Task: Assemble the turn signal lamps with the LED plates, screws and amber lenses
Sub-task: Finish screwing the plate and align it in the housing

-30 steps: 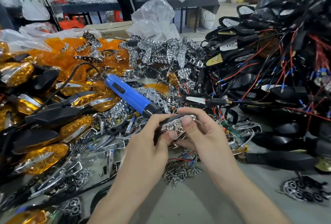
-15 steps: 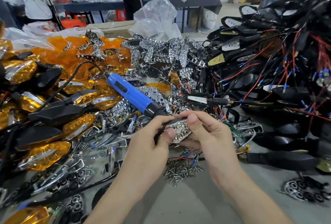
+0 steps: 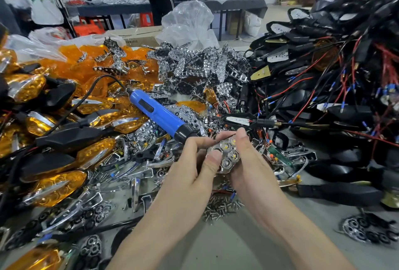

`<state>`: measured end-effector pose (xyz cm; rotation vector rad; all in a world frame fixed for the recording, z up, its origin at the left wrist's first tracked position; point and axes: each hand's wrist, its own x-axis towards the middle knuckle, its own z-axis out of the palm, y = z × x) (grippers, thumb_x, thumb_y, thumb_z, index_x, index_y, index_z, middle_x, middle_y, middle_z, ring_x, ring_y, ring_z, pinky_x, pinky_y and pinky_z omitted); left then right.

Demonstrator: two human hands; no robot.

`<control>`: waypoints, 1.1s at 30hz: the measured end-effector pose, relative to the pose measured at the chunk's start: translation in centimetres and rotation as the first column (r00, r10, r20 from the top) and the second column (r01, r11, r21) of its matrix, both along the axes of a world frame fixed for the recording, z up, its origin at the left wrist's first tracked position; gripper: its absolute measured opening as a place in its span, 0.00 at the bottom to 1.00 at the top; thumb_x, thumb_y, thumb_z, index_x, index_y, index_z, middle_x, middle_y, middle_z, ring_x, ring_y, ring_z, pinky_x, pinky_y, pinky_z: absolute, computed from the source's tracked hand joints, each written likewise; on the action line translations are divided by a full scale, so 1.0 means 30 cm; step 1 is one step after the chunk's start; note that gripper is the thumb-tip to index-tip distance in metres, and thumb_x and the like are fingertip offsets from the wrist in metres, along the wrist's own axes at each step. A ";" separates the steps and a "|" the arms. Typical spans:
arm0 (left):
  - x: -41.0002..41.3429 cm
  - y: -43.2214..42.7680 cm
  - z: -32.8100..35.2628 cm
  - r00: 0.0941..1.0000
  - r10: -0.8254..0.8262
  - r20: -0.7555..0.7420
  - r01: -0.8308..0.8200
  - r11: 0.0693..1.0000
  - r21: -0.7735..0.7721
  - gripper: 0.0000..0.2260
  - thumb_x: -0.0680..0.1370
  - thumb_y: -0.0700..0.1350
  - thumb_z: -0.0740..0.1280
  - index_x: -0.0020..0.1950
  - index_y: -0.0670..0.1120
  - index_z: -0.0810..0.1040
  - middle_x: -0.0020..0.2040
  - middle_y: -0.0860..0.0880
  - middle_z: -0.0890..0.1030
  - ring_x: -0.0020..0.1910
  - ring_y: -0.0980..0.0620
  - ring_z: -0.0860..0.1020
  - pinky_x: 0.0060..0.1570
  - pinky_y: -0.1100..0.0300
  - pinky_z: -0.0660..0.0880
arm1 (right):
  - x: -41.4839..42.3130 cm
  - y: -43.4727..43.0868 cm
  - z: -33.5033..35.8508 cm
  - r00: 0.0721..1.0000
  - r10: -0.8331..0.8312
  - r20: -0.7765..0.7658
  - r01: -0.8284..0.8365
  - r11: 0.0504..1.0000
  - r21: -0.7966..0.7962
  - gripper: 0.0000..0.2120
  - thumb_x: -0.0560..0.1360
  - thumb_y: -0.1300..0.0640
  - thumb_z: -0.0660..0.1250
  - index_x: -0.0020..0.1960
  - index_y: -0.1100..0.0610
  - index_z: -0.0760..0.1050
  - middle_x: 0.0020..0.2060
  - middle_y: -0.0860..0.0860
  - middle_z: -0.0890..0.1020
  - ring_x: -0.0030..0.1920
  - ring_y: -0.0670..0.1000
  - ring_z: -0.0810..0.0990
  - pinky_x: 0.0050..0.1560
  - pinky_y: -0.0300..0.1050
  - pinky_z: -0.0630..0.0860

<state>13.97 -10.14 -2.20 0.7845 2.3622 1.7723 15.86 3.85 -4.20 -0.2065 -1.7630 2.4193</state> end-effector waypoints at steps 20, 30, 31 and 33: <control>-0.016 -0.011 0.016 0.801 0.173 -0.573 -0.329 0.927 -0.179 0.14 0.84 0.54 0.57 0.69 0.60 0.70 0.63 0.60 0.66 0.62 0.60 0.70 0.58 0.65 0.71 | 0.002 -0.027 0.008 0.966 0.205 -0.160 -0.244 0.925 -0.291 0.24 0.83 0.43 0.56 0.71 0.56 0.72 0.68 0.60 0.78 0.67 0.62 0.79 0.55 0.64 0.81; -0.014 -0.012 0.032 0.804 0.123 -0.582 -0.224 0.969 -0.104 0.14 0.84 0.48 0.58 0.68 0.50 0.76 0.60 0.57 0.72 0.60 0.57 0.75 0.61 0.69 0.69 | 0.005 -0.044 0.006 0.971 0.180 -0.155 -0.203 0.968 -0.147 0.23 0.78 0.36 0.65 0.69 0.45 0.76 0.68 0.51 0.81 0.69 0.54 0.78 0.62 0.50 0.79; -0.016 -0.013 0.034 0.802 0.123 -0.584 -0.218 0.971 -0.095 0.14 0.84 0.48 0.58 0.67 0.50 0.76 0.60 0.57 0.72 0.58 0.57 0.76 0.59 0.69 0.69 | 0.007 -0.044 0.009 0.971 0.181 -0.154 -0.204 0.967 -0.152 0.22 0.79 0.36 0.65 0.68 0.44 0.76 0.67 0.50 0.81 0.69 0.53 0.78 0.62 0.48 0.79; -0.021 -0.016 0.037 0.799 0.127 -0.588 -0.211 0.974 -0.076 0.13 0.84 0.47 0.58 0.65 0.49 0.76 0.59 0.57 0.74 0.56 0.58 0.76 0.56 0.70 0.69 | 0.011 -0.042 0.011 0.970 0.189 -0.152 -0.212 0.964 -0.161 0.19 0.80 0.37 0.63 0.68 0.43 0.77 0.66 0.49 0.82 0.69 0.50 0.78 0.61 0.43 0.78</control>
